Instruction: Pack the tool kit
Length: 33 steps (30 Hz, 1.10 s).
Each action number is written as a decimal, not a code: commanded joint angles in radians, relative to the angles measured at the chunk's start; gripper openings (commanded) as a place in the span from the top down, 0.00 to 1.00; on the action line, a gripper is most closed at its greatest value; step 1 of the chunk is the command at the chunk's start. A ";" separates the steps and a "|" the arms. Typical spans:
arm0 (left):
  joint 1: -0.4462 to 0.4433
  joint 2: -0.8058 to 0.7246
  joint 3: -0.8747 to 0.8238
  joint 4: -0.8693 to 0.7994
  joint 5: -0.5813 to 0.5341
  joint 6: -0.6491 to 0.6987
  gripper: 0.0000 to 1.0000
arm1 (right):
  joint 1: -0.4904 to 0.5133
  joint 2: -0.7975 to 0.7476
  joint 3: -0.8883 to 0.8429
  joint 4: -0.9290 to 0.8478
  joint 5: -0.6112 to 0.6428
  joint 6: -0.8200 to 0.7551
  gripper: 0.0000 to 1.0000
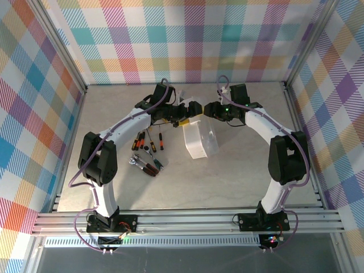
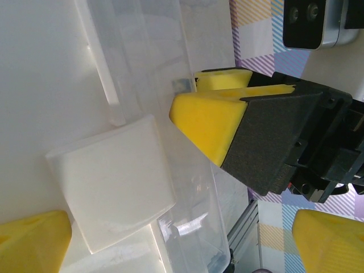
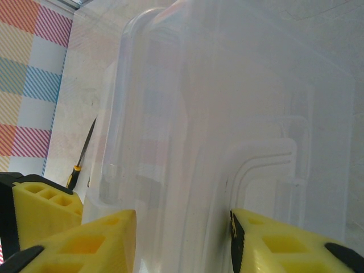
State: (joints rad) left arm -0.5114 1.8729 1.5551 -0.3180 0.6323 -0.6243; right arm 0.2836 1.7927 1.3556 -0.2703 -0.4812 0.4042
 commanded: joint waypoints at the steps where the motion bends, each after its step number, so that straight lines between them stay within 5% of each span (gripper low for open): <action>1: -0.033 0.054 0.002 0.003 0.022 0.032 0.00 | 0.044 0.025 -0.030 -0.041 -0.042 0.007 0.55; 21: -0.036 0.078 -0.026 0.096 0.051 0.031 0.00 | 0.052 0.031 -0.042 -0.030 -0.042 0.017 0.57; 33: -0.035 0.045 -0.166 0.408 0.103 -0.042 0.00 | 0.059 0.033 -0.069 -0.014 -0.039 0.033 0.59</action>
State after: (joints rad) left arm -0.5117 1.8687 1.4467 -0.0551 0.7067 -0.6544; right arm 0.2836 1.7927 1.3380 -0.1833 -0.4072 0.4118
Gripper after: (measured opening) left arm 0.996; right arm 0.414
